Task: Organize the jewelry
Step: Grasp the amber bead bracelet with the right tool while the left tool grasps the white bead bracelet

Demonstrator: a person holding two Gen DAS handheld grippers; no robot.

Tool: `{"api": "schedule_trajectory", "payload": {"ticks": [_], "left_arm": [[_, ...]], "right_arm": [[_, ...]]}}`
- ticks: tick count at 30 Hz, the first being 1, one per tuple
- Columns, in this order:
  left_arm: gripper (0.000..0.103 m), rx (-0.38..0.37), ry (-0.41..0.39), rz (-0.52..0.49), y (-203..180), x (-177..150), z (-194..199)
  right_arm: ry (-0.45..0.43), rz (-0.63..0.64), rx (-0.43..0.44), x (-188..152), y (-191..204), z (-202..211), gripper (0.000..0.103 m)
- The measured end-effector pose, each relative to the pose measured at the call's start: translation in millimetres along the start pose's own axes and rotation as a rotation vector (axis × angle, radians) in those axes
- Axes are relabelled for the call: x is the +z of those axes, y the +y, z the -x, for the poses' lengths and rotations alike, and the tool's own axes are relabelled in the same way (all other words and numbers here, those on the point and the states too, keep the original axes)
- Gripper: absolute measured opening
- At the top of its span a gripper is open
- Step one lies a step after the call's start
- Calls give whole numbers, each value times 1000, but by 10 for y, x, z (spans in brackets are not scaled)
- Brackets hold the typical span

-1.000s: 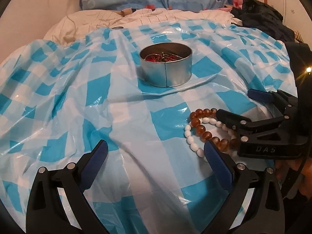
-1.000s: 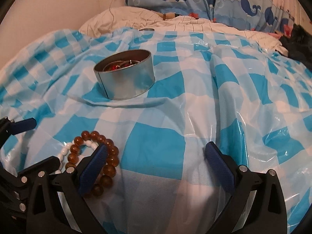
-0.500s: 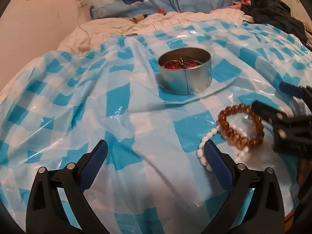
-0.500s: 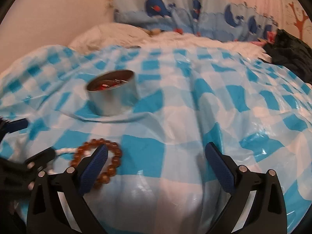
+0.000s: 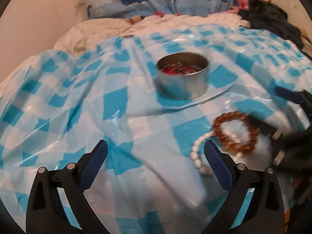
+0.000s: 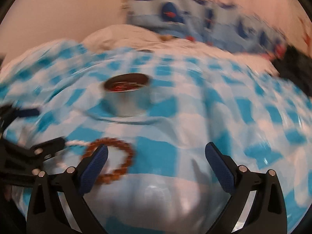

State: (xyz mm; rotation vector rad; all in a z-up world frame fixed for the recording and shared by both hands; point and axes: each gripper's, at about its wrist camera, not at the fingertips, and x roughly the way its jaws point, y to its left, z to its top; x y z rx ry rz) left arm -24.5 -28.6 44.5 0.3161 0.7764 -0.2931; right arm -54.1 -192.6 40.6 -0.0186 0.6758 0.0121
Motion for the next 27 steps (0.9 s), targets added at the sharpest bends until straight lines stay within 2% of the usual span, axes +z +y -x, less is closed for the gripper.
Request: {"api": "schedule_trajectory", "payload": {"ticks": [4, 9, 11, 14, 17, 20, 21, 22, 23, 25, 27], "left_arm": [[94, -42, 17, 35, 88, 14, -16], [94, 0, 30, 41, 195, 20, 27], [94, -4, 24, 41, 230, 23, 73], [94, -47, 10, 51, 235, 28, 125], [94, -95, -3, 37, 147, 41, 135], [94, -123, -2, 12, 25, 55, 98], [94, -130, 0, 4, -15, 54, 83], [94, -139, 4, -4, -56, 53, 56], [94, -145, 7, -6, -86, 49, 37], [94, -162, 19, -2, -122, 40, -10], [94, -178, 24, 16, -116, 33, -37]], "right_arm": [[65, -45, 109, 40, -75, -102, 94], [111, 77, 157, 125, 103, -152, 90], [169, 124, 181, 140, 152, -229, 64], [220, 81, 221, 126, 44, -309, 52], [234, 38, 247, 75, -44, -313, 47], [224, 98, 217, 46, 14, -264, 38], [215, 136, 188, 41, 49, -252, 35], [202, 188, 146, 36, 99, -233, 27], [190, 229, 96, 32, 133, -219, 25], [185, 196, 50, 43, 34, -225, 22], [201, 83, 67, 55, -194, -261, 20]]}}
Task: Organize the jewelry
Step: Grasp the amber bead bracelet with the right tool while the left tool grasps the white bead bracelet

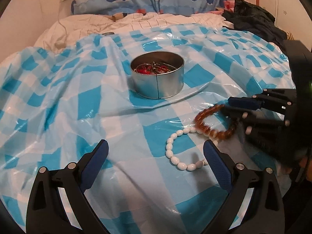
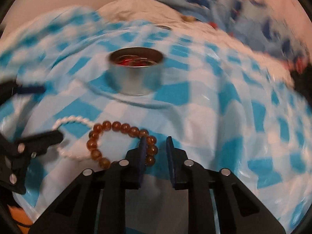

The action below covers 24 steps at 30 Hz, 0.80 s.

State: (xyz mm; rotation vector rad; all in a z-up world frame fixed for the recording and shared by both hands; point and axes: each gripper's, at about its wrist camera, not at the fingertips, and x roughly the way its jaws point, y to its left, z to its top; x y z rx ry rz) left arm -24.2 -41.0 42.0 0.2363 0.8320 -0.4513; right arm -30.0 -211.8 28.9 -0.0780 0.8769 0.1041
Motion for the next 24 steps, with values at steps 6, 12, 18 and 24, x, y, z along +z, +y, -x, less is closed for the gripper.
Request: {"api": "schedule_trajectory", "payload": {"ticks": [6, 12, 18, 24], "left_arm": [[94, -75, -21, 81, 54, 19, -57], [94, -41, 11, 44, -44, 4, -176], [94, -8, 22, 9, -101, -16, -204], [94, 6, 29, -4, -121, -20, -224]], "right_arm": [[6, -47, 78, 3, -57, -6, 19], [11, -23, 59, -29, 1, -64, 29], [-10, -33, 74, -29, 19, -64, 13], [-13, -57, 69, -39, 3, -71, 22]]}}
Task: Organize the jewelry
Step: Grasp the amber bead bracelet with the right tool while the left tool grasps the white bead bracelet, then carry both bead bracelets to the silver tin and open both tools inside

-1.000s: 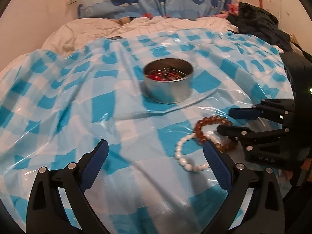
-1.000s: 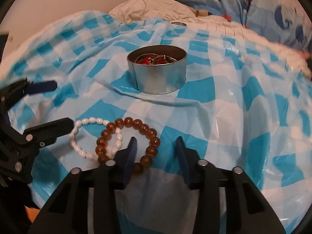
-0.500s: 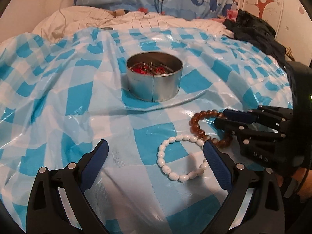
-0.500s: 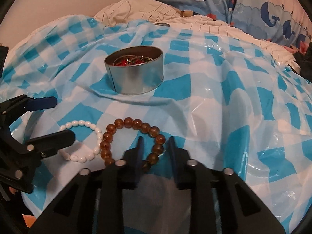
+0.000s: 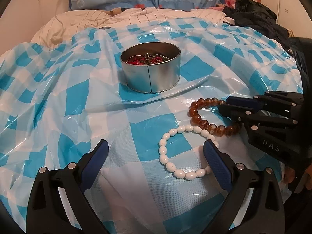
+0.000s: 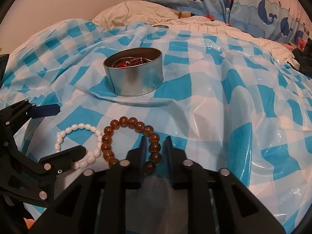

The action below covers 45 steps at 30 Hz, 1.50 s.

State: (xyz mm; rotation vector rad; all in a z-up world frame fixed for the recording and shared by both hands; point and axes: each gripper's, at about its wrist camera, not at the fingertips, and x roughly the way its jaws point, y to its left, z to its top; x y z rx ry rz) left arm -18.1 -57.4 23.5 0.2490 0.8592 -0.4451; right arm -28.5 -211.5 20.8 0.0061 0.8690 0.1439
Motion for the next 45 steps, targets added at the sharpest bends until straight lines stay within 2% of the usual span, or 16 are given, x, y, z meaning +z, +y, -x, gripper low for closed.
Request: {"api": "schedule_trajectory", "payload": {"ticks": [8, 9, 10, 12, 13, 16, 17, 22, 26, 30, 34, 37, 39, 40, 42, 45], "left_arm": [[93, -4, 1, 2, -2, -9, -12], [79, -7, 1, 7, 5, -14, -14], [55, -8, 7, 23, 27, -13, -21], [25, 6, 15, 48, 88, -4, -21], [14, -1, 18, 63, 146, 4, -15], [11, -52, 19, 122, 266, -2, -11], [11, -56, 19, 124, 275, -9, -14], [7, -44, 11, 103, 243, -8, -2], [6, -66, -25, 129, 292, 27, 108], [6, -73, -81, 142, 345, 78, 278], [6, -52, -50, 164, 428, 73, 183], [6, -47, -15, 165, 430, 40, 81], [7, -32, 7, 151, 402, 27, 33], [7, -24, 12, 150, 397, 17, 10], [7, -19, 28, 146, 389, -5, -41], [7, -20, 32, 141, 389, -15, -48]], "right_arm": [[3, 0, 3, -11, 3, -13, 23], [3, -1, 4, -10, 3, -13, 23], [2, -2, 8, -11, 4, -12, 22], [3, -5, 16, -11, 6, -12, 19], [4, -4, 16, -11, 9, -14, 19], [6, -9, 16, -16, 13, -17, 21], [3, -8, 13, -22, 22, -18, 24], [5, 7, 7, -21, 30, -27, 26], [-11, -7, 33, -24, 12, 16, 13], [-59, -43, 73, 13, -14, 102, 13], [-40, -59, 91, 31, -21, 58, 13], [-16, -58, 104, 32, -5, -6, 36], [-16, -22, 77, 25, 59, -11, 36], [-13, -12, 74, 22, 77, -17, 34], [-7, -17, 78, 18, 61, -31, 15], [-10, -59, 108, 12, -8, -22, 13]]}}
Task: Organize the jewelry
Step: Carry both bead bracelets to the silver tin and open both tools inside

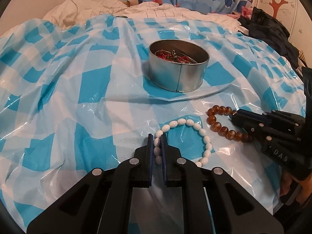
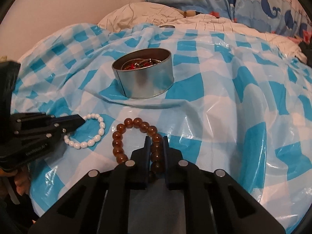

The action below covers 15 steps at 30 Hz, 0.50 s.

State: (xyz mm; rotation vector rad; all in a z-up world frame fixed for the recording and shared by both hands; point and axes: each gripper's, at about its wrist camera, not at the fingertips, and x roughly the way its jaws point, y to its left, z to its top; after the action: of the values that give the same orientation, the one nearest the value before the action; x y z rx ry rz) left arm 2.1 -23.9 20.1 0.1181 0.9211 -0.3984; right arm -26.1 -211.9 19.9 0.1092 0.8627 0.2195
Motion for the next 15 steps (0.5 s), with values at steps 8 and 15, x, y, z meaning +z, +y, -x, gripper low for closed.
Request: {"api": "schedule_trajectory", "payload": {"ticks": [8, 15], "left_arm": [[6, -77, -108, 26, 4, 94, 342], [6, -59, -137, -20, -124, 163, 449]], "right_arm": [[-88, -165, 190, 65, -200, 190, 12], [-156, -168, 242, 127, -150, 368, 13]]}}
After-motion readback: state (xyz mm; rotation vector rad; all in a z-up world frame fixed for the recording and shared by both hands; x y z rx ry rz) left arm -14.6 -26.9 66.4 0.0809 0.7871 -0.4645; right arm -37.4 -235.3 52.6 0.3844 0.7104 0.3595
